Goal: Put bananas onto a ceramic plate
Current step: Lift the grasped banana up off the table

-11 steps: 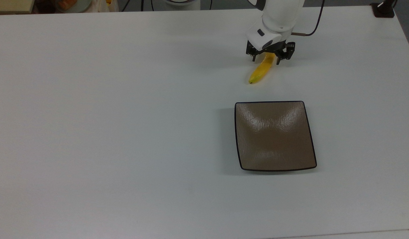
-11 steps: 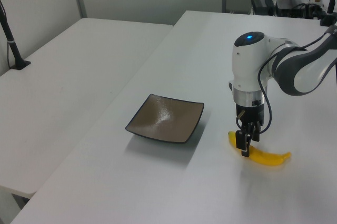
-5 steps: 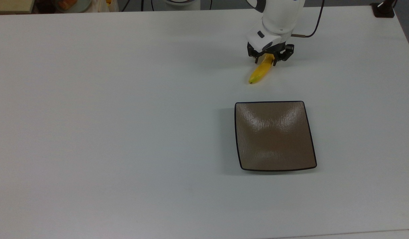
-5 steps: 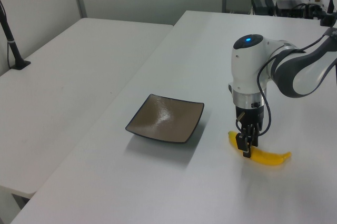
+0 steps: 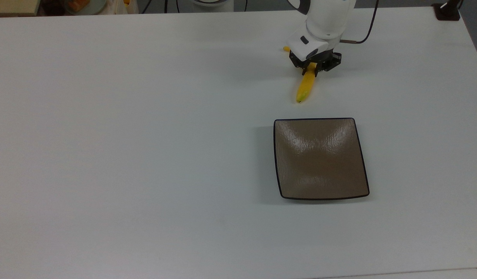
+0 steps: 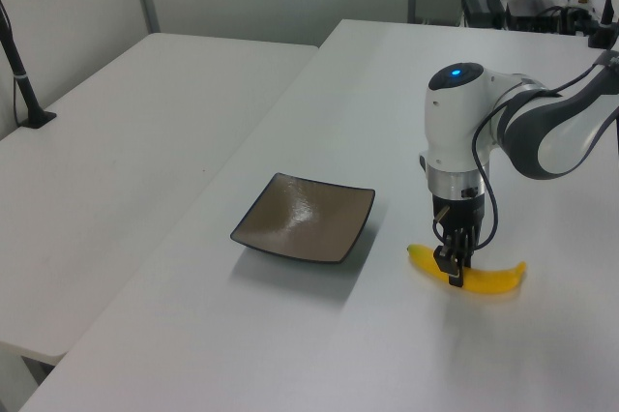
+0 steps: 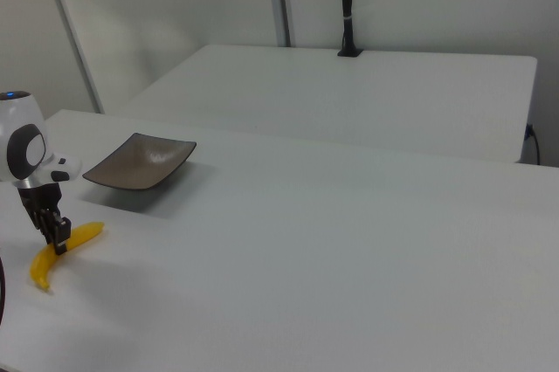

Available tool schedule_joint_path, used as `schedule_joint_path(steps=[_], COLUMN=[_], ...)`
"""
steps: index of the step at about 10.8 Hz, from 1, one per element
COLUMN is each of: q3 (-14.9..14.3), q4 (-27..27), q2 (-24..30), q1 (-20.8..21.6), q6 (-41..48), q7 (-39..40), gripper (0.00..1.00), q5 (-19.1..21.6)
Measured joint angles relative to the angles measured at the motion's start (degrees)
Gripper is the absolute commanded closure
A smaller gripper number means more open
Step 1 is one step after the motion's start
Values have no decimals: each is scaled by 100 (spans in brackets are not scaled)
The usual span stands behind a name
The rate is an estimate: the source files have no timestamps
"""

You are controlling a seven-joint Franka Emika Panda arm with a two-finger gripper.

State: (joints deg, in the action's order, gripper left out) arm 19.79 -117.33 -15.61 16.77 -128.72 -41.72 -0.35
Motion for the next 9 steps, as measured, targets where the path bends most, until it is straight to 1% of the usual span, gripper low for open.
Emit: schedule_joint_path(steps=[3, 4, 7, 9], q3=[0, 0, -43, -187], q4=[92, 200, 777, 1220], q2=[54, 130, 529, 703], q1=[-4, -8, -31, -47], q6=[28, 228, 1240, 1946], q7=[0, 0, 8, 331], gripper=[100, 100, 100, 100], q5=[-1, -2, -24, -104])
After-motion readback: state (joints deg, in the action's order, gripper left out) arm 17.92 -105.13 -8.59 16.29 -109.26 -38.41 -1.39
